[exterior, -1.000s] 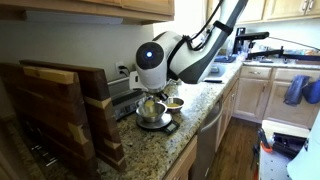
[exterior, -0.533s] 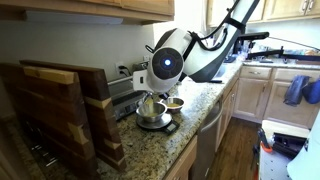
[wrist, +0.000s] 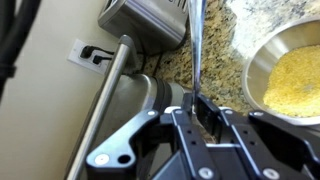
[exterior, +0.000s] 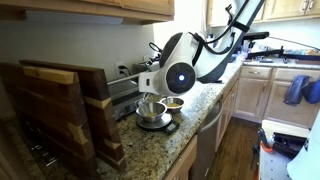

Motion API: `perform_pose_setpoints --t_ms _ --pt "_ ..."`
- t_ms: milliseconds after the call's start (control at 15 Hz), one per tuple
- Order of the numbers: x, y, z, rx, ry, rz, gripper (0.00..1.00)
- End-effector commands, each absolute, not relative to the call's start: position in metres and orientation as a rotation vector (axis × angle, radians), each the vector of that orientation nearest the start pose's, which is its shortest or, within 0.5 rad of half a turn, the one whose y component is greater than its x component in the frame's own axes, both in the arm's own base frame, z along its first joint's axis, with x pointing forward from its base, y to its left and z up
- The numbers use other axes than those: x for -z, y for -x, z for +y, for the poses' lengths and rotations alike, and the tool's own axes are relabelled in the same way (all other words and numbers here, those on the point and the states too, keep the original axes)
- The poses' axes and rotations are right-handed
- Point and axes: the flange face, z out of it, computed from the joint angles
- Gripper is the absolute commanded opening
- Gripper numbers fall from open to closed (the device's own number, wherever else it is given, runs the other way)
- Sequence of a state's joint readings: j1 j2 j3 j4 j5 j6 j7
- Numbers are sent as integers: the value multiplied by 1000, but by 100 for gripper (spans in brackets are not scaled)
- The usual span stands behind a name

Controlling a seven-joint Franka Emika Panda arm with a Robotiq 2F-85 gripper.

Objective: Pick up the spoon from the countertop, scoop some powder from the bowl and put the scooped powder in the other bowl

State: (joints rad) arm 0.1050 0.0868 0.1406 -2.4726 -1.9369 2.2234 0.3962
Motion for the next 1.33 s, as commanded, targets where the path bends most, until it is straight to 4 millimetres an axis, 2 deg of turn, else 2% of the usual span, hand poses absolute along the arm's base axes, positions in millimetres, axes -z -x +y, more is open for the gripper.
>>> perform_pose_setpoints --t_ms 0,400,667,933,1267 --pt "-269 -448 89 -303 -1433 1214 4" --pt "-270 -447 87 -353 -1513 1148 4" --pt "-271 -456 78 -270 -1607 1211 4" --pt "-282 -469 61 -215 -1757 1253 4" --pt "-304 -495 24 -136 -1944 1203 4"
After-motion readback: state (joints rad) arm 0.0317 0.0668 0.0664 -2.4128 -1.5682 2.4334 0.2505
